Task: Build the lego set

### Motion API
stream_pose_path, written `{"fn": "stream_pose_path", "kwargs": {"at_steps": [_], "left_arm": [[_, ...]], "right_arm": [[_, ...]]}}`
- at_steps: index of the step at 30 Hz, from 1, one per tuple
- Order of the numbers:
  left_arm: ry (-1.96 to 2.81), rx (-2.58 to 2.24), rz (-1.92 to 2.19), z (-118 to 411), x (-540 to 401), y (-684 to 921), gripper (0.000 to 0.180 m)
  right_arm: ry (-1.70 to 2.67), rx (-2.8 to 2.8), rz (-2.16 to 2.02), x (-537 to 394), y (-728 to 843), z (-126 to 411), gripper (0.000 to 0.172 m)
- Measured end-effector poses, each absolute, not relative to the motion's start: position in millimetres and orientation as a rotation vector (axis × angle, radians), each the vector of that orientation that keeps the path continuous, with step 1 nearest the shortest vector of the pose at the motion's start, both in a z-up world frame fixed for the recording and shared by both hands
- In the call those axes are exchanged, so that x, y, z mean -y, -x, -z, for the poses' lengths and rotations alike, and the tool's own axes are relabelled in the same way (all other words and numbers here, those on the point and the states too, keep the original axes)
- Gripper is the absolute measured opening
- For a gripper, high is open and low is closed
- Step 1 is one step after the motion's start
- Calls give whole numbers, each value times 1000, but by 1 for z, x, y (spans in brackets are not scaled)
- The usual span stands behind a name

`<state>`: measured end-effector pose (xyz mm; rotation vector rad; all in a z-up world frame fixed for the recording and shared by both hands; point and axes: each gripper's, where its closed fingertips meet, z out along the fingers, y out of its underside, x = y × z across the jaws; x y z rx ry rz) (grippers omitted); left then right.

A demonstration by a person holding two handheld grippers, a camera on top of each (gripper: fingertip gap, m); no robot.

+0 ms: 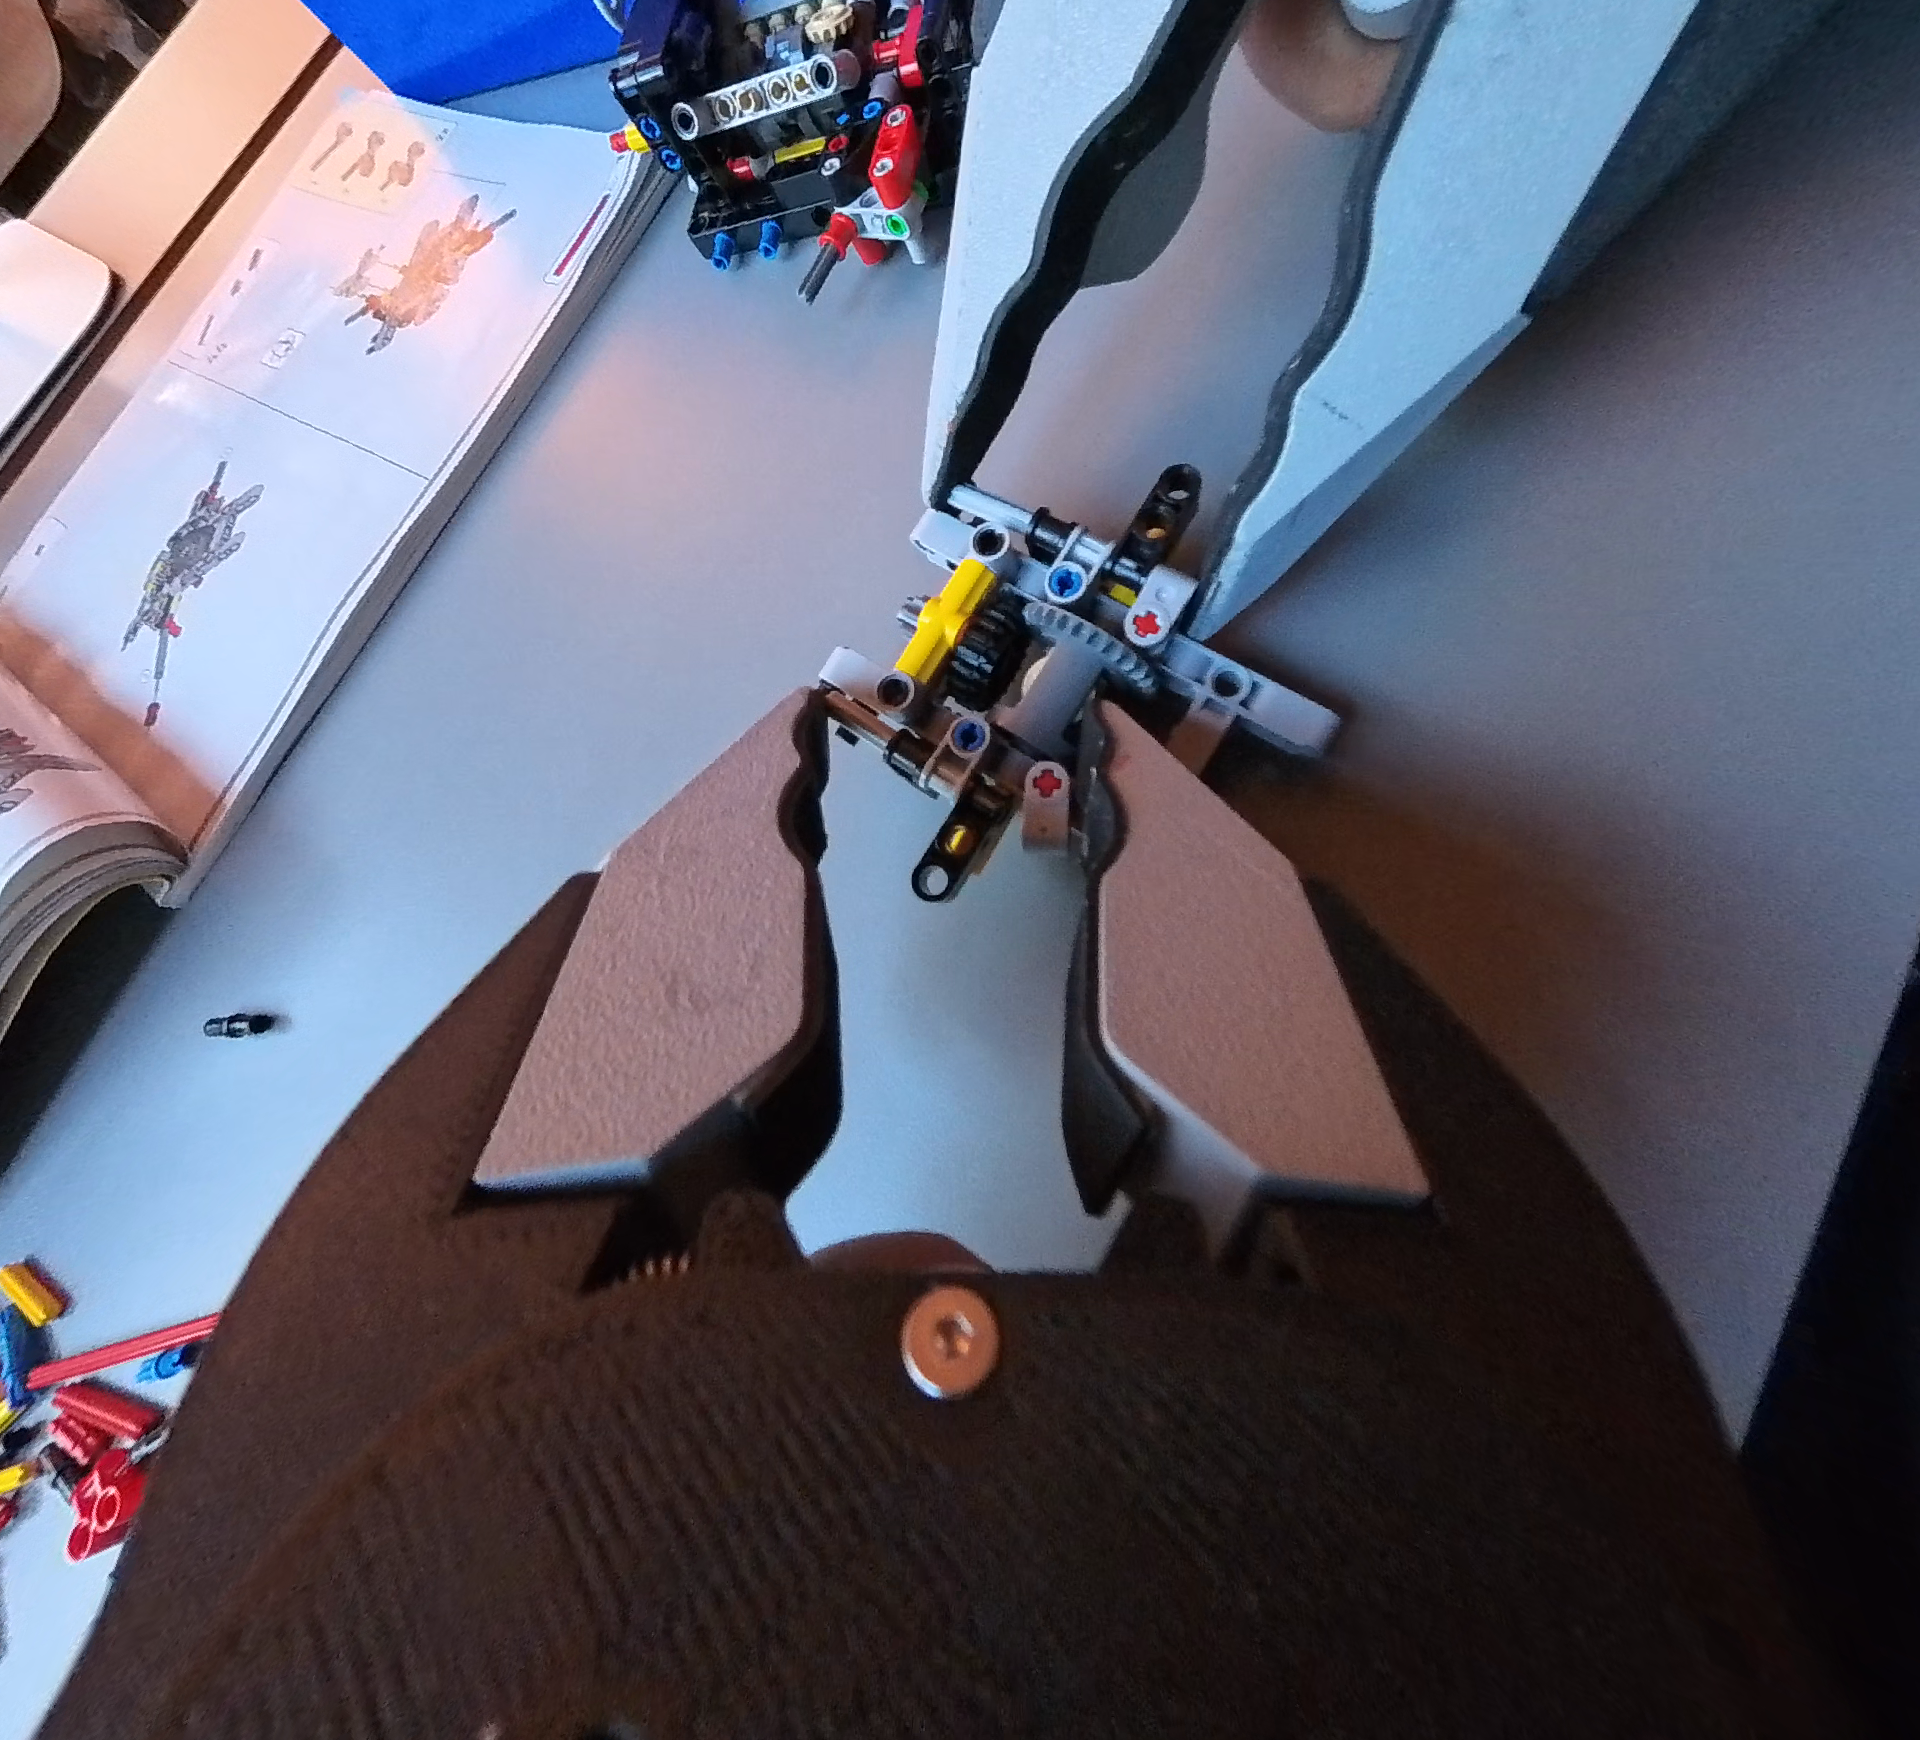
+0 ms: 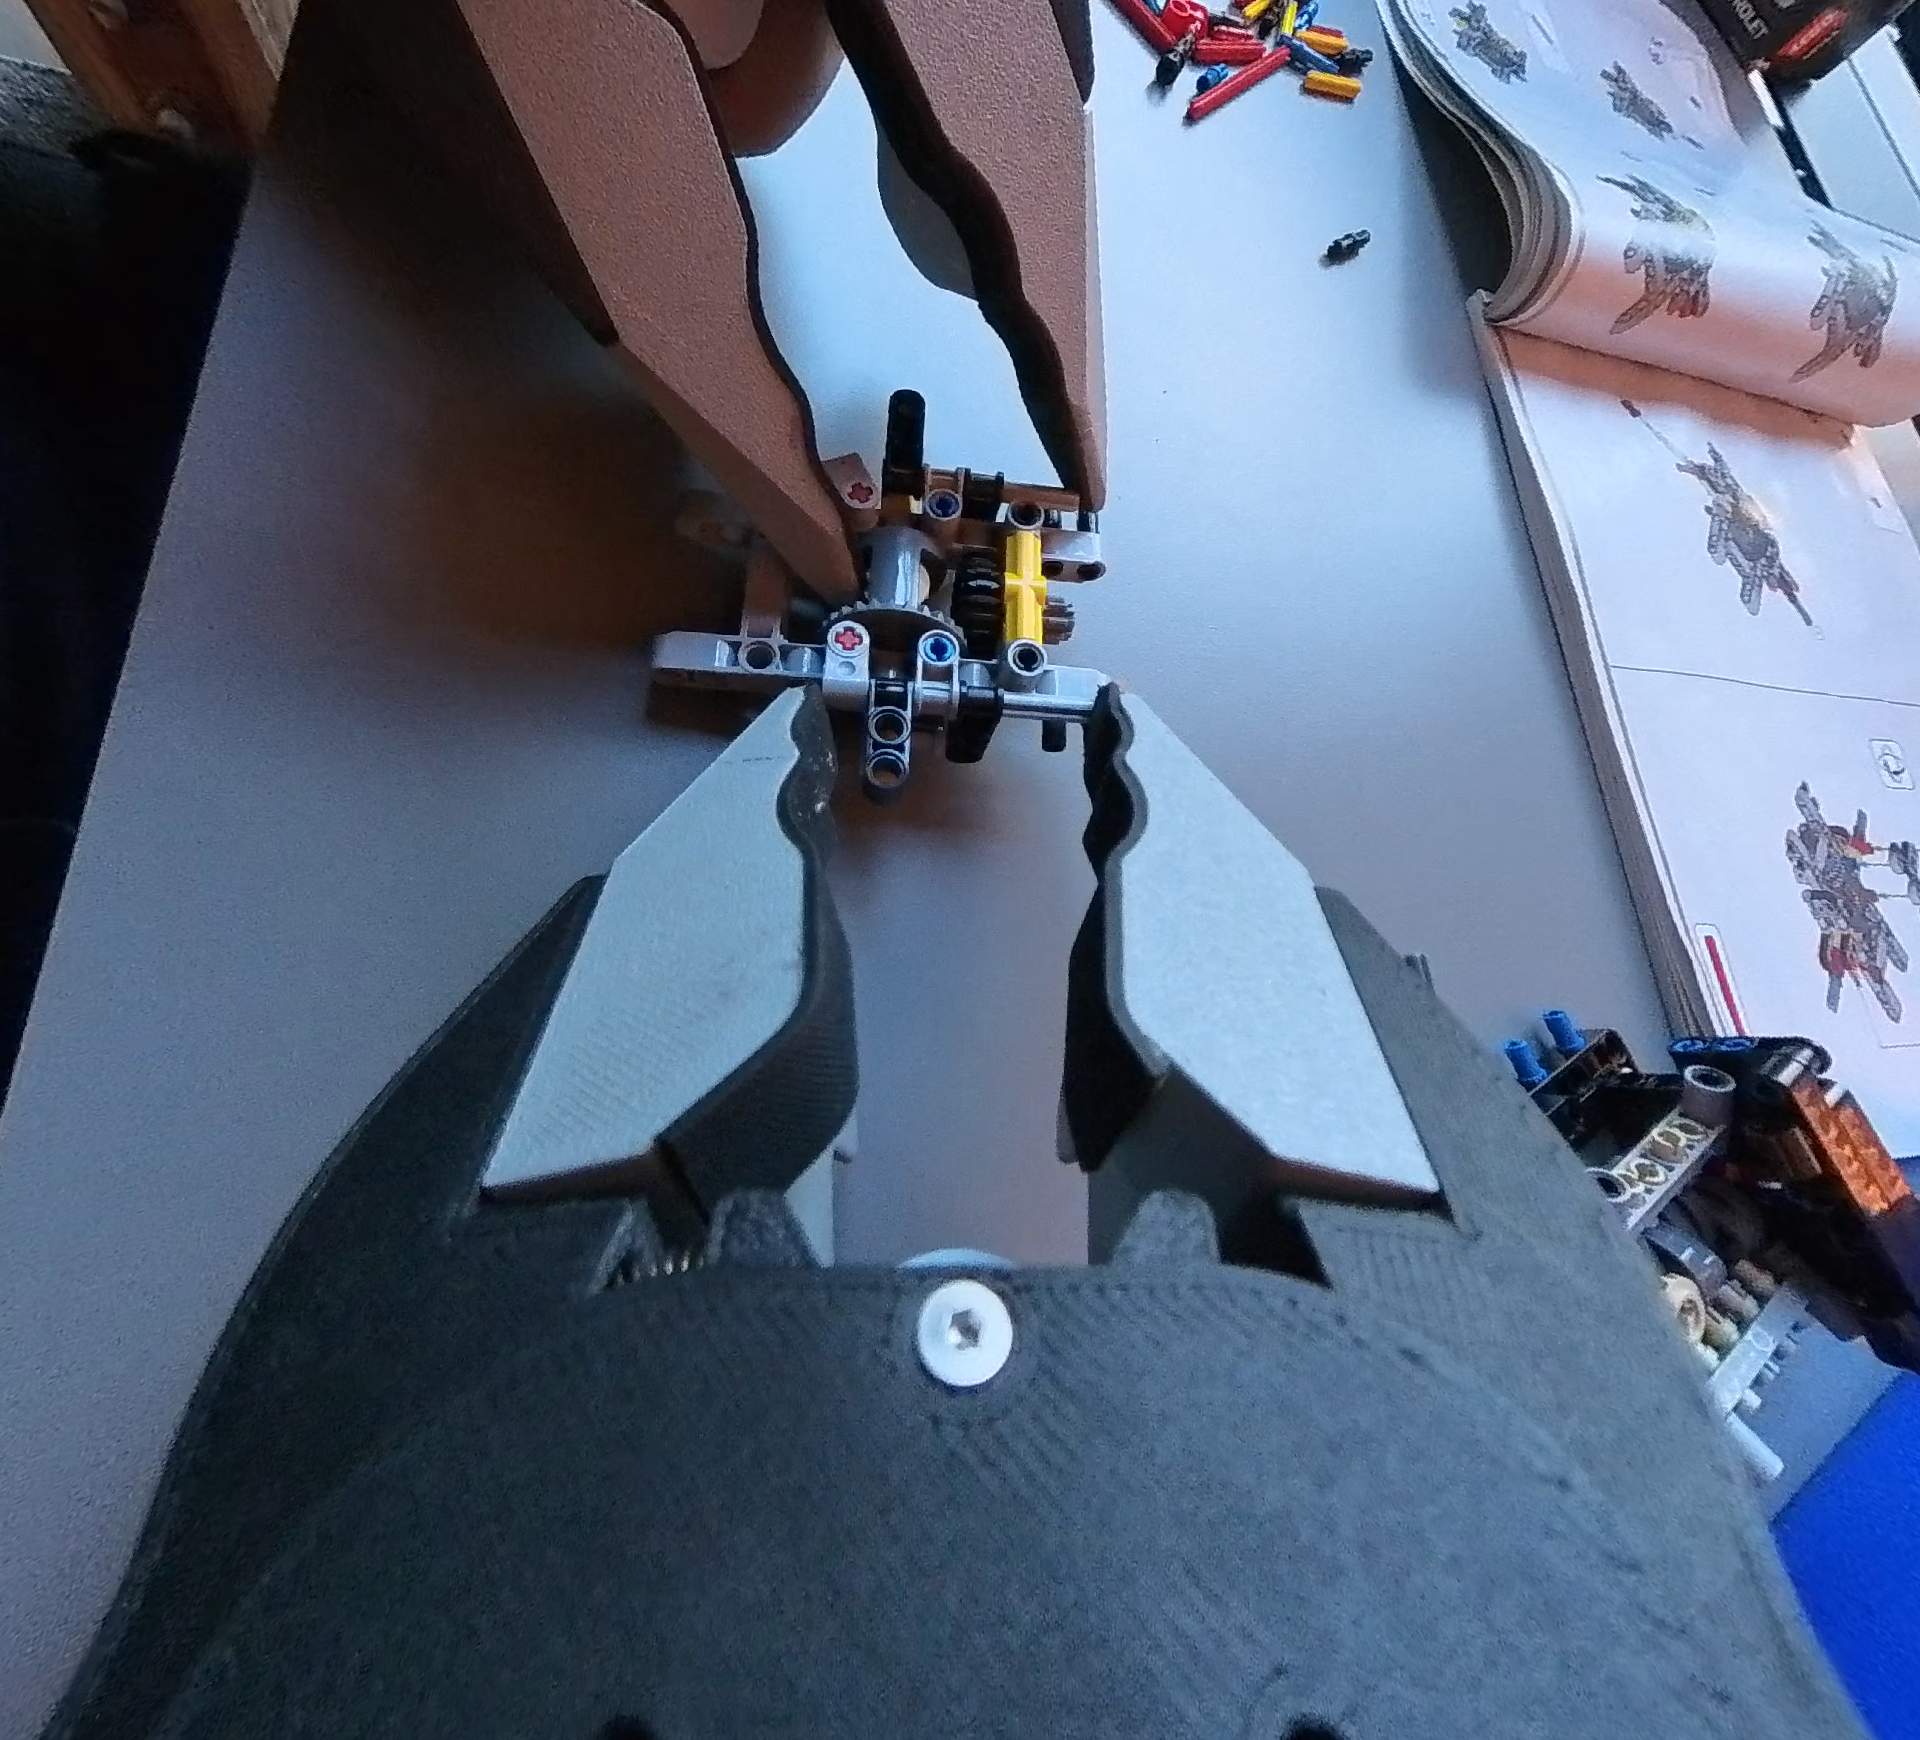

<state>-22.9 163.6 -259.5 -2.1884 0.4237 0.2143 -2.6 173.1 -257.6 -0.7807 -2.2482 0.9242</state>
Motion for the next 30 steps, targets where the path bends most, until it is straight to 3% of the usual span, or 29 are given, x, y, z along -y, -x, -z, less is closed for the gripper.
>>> {"fn": "stream_pose_path", "kwargs": {"at_steps": [30], "left_arm": [[2202,-394,-130,261,-164,26,47]], "right_arm": [[823,2248,-1009,-172,6,256,48]]}}
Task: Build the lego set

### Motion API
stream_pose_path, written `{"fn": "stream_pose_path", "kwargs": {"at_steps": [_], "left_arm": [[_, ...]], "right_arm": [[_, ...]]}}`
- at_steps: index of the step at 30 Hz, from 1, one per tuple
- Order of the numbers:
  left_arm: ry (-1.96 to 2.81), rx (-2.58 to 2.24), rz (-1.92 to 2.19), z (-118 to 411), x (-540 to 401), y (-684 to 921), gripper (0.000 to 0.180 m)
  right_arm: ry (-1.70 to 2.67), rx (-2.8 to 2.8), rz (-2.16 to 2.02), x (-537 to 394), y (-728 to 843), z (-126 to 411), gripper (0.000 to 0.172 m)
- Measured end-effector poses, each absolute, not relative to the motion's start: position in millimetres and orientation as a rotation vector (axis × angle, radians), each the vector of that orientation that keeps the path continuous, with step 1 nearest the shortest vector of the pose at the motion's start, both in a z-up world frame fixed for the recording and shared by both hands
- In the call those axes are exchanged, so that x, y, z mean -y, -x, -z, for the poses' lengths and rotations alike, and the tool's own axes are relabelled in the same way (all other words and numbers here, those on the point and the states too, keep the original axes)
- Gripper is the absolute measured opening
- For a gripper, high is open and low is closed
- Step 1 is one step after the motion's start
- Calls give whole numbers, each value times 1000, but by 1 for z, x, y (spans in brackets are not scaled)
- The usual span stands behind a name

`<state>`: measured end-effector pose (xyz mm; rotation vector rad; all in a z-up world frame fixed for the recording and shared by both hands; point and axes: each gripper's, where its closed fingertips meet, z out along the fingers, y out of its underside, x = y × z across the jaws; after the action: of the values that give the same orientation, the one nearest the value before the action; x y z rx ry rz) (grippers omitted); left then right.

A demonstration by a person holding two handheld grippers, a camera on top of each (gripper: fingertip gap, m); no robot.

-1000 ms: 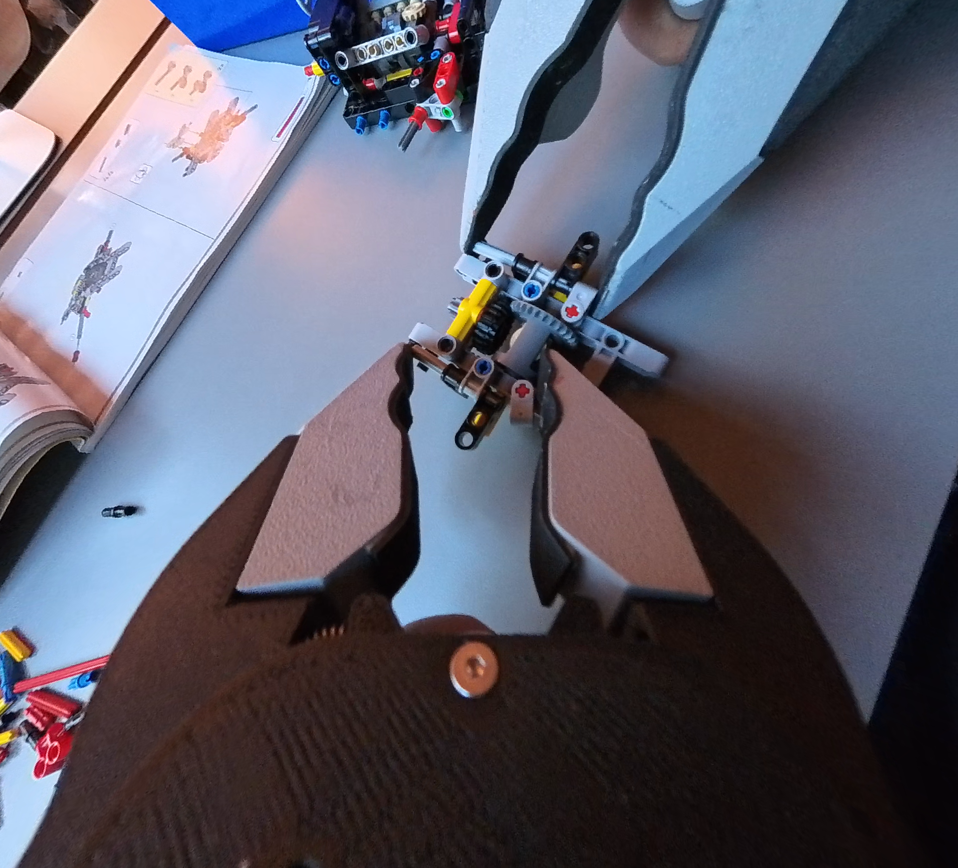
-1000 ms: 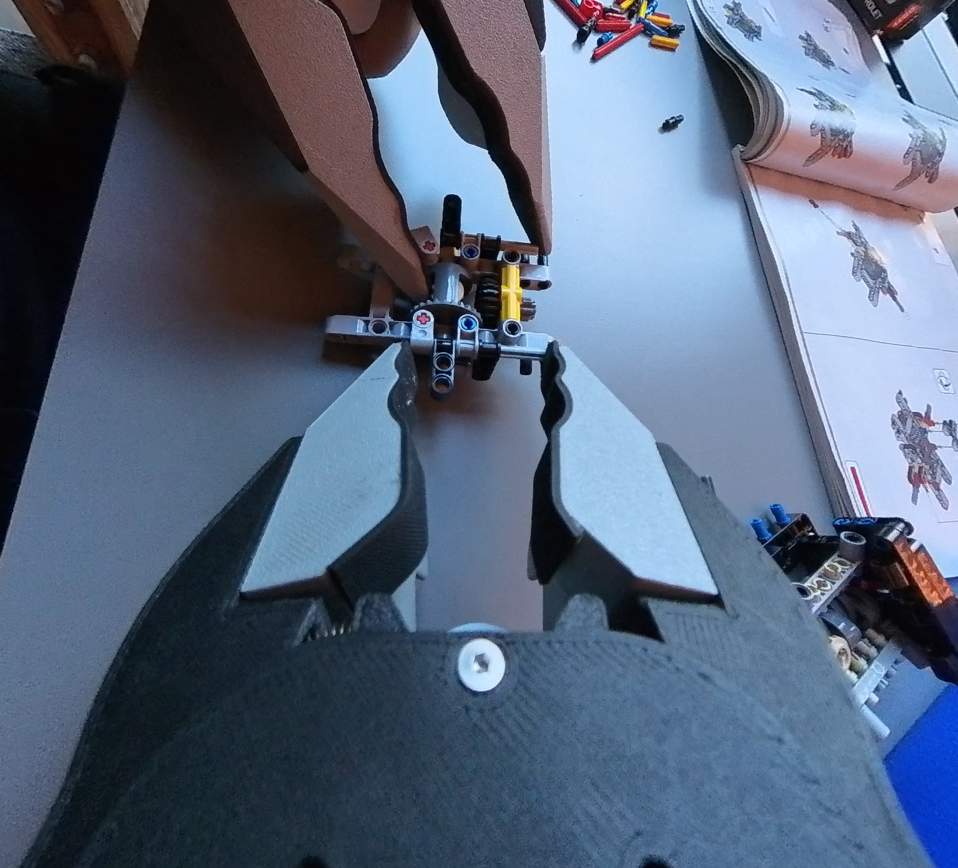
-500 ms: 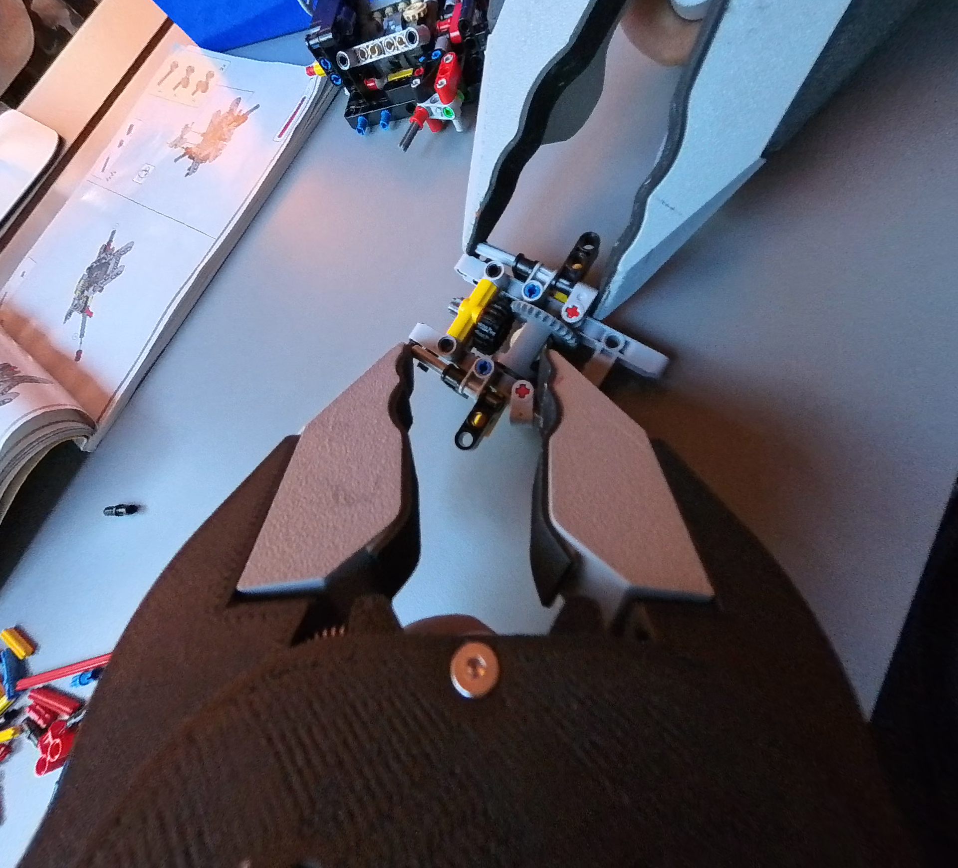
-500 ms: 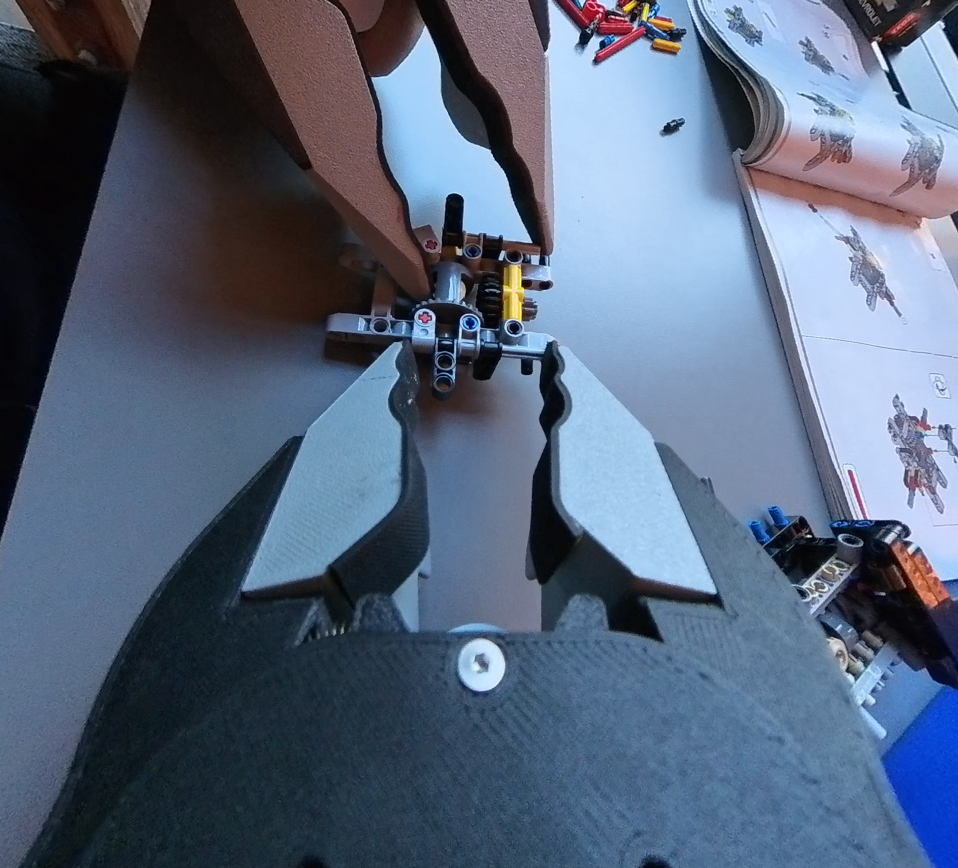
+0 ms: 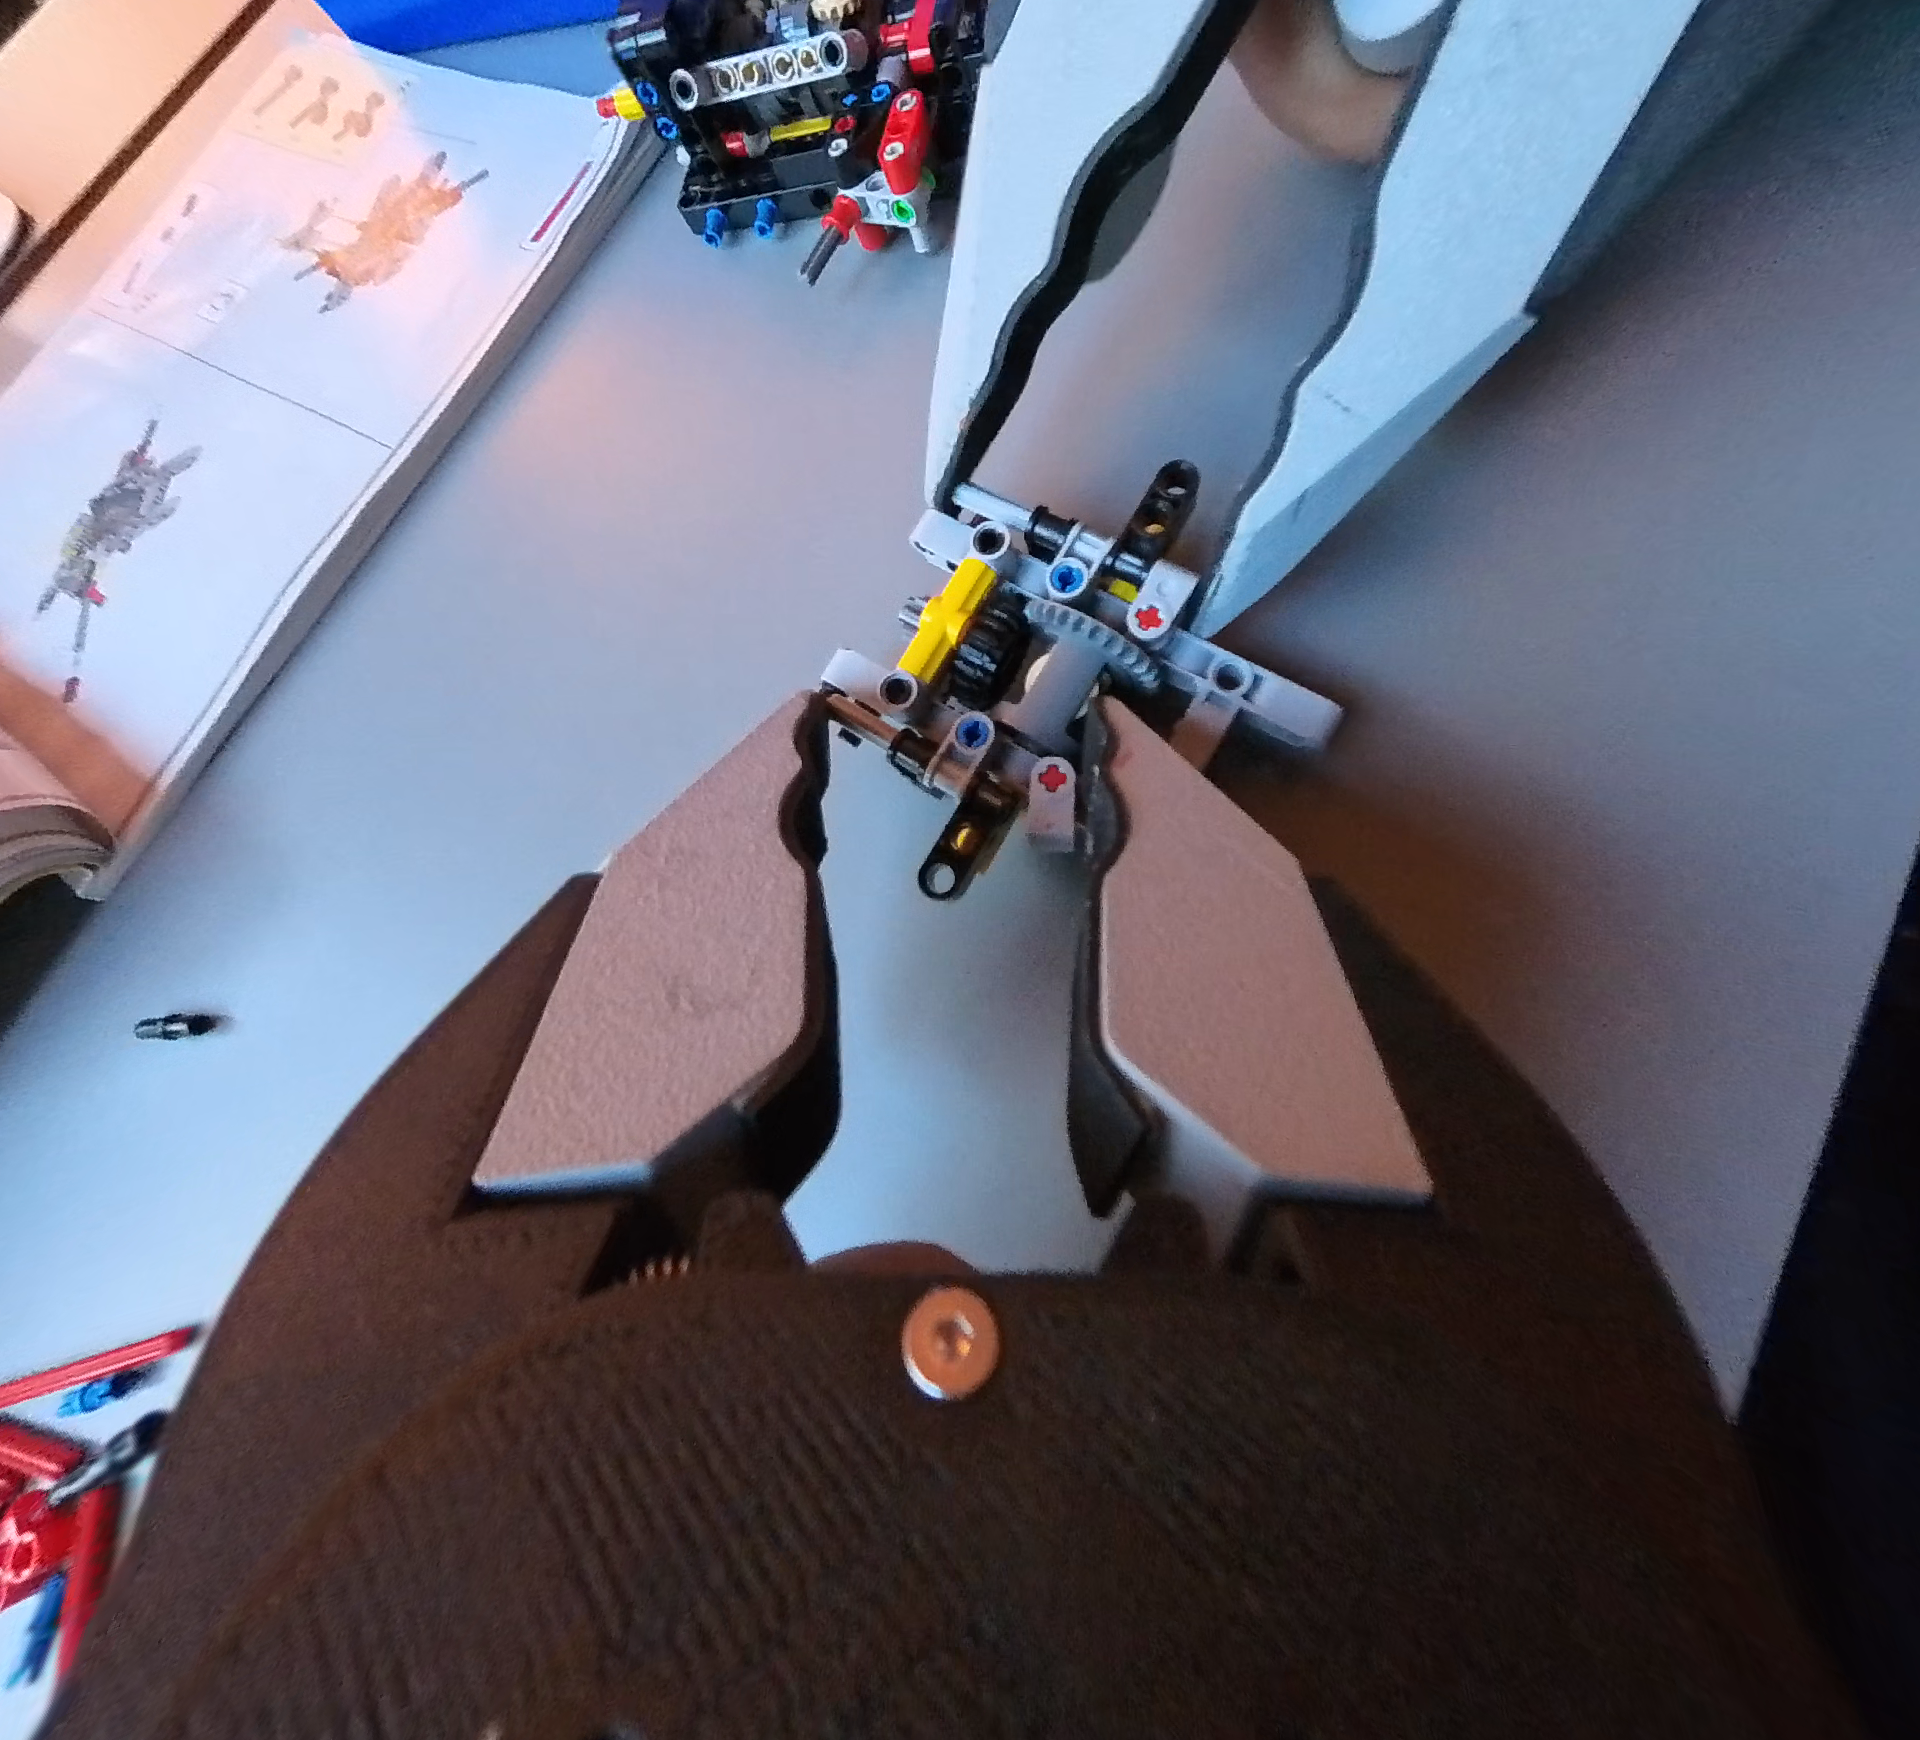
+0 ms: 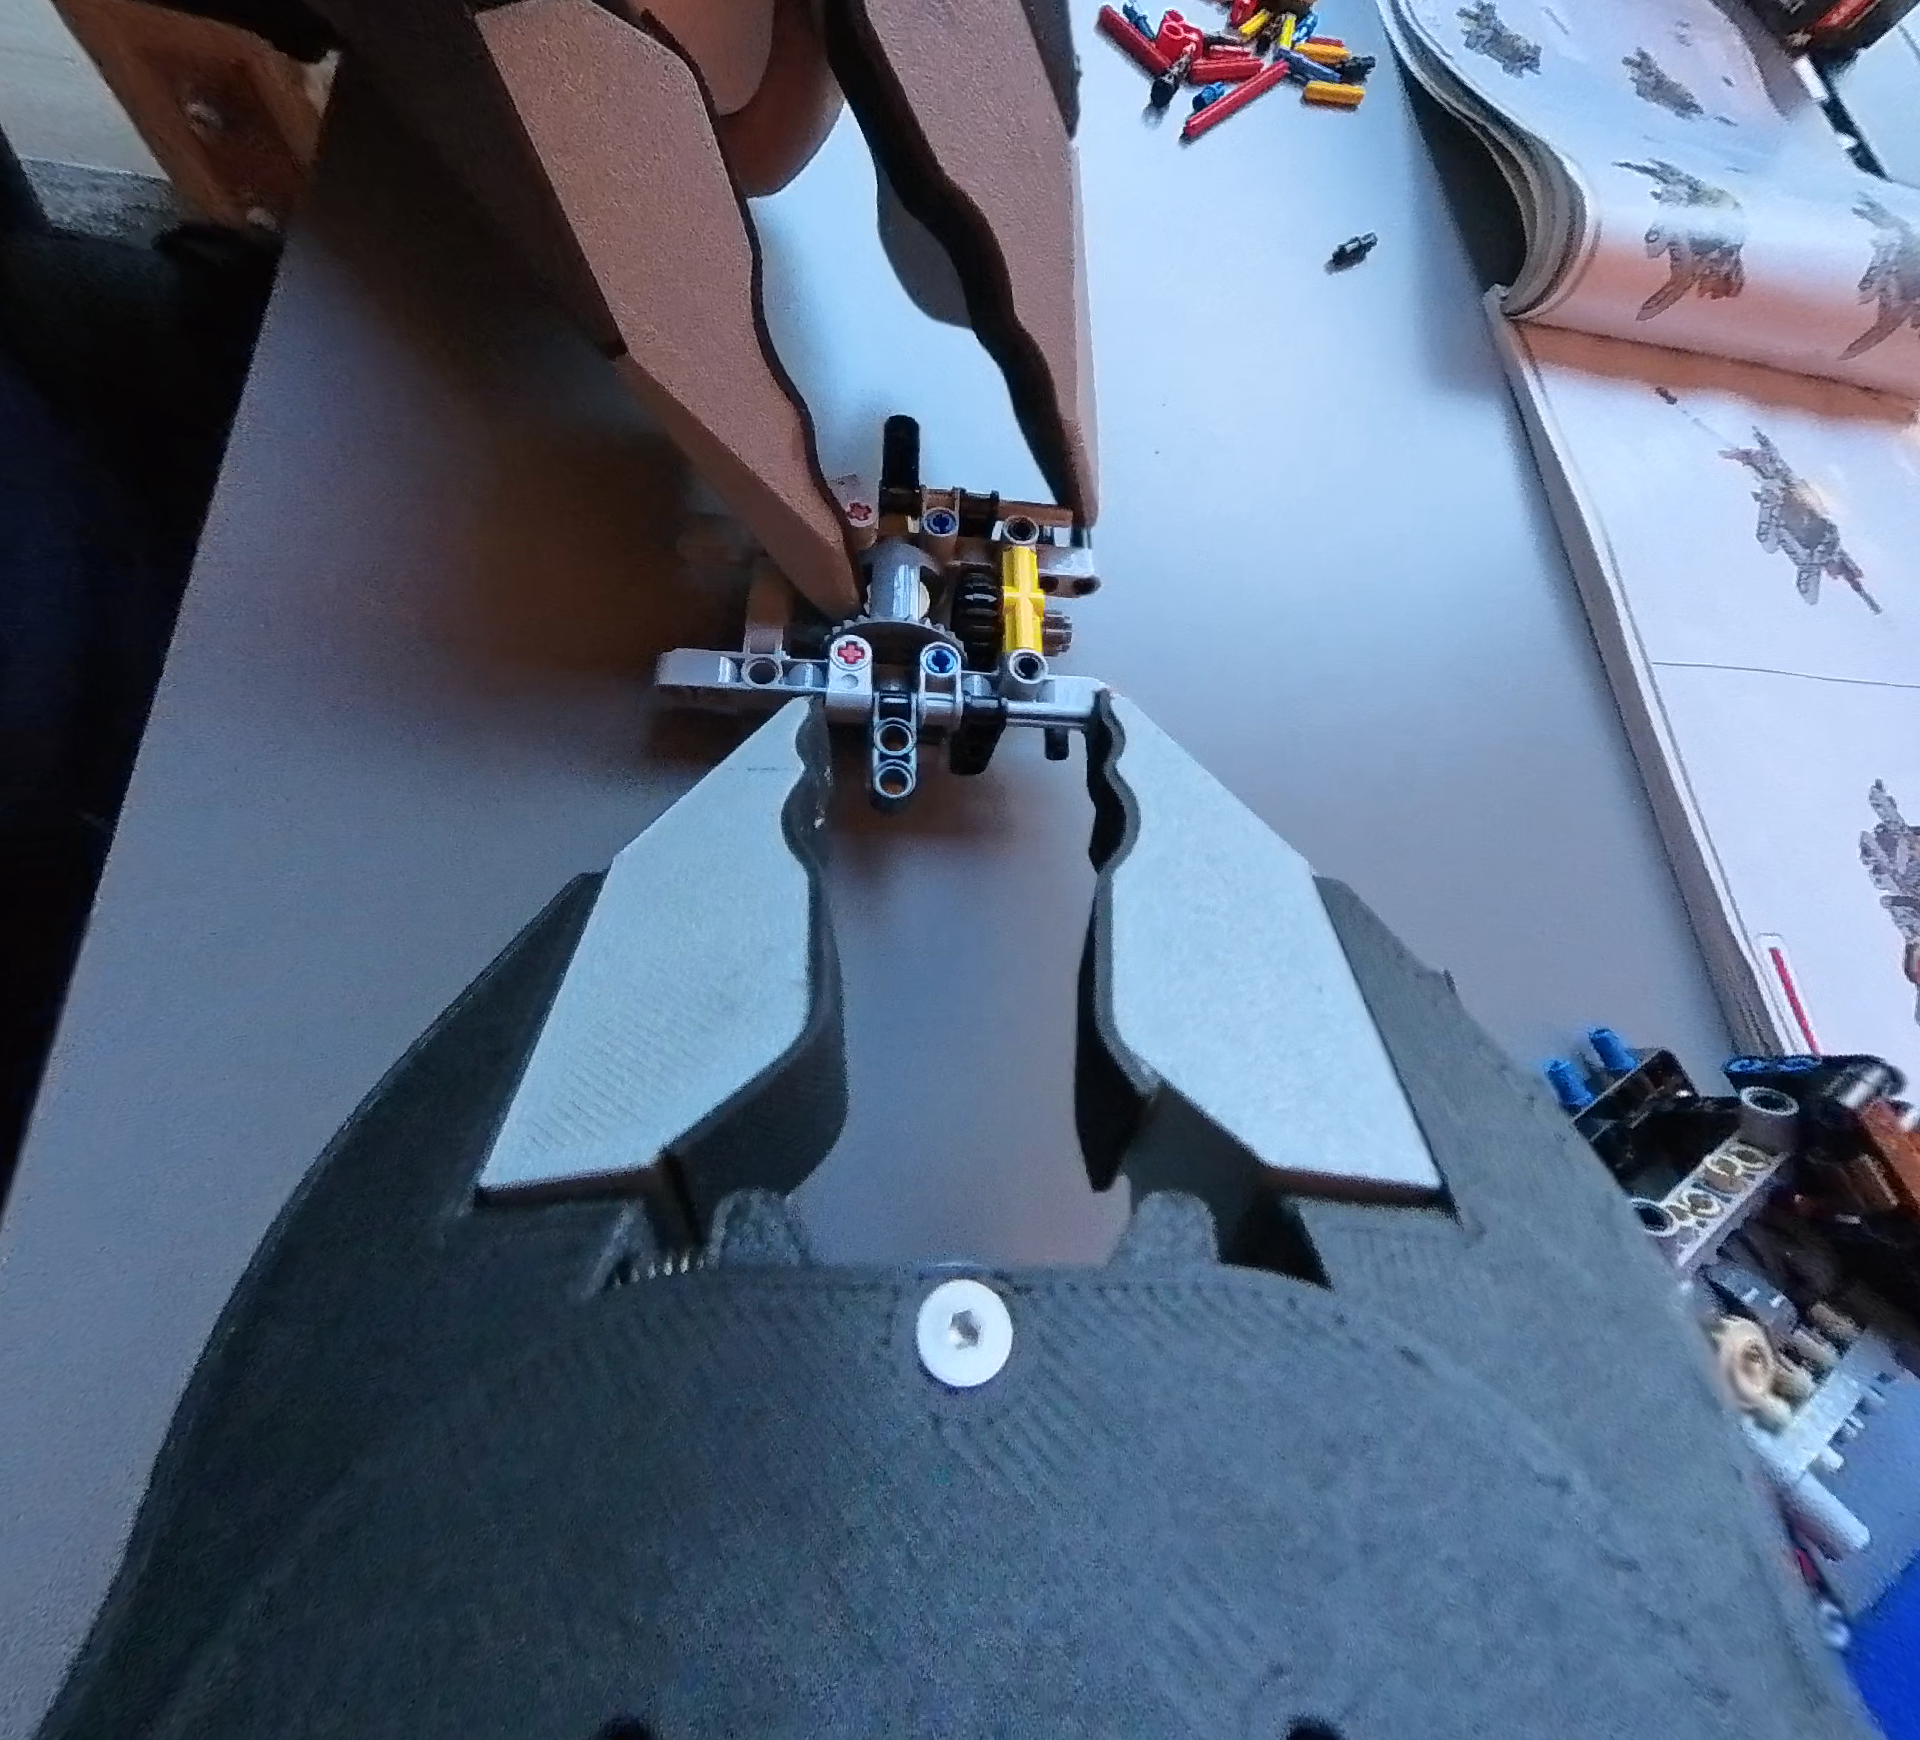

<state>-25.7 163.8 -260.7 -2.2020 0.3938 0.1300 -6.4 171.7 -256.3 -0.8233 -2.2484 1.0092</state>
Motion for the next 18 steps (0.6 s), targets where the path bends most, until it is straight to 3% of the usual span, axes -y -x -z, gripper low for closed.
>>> {"fn": "stream_pose_path", "kwargs": {"at_steps": [18], "left_arm": [[2082,-566,-348,254,-164,19,46]], "right_arm": [[655,2175,-894,-174,-4,253,46]]}}
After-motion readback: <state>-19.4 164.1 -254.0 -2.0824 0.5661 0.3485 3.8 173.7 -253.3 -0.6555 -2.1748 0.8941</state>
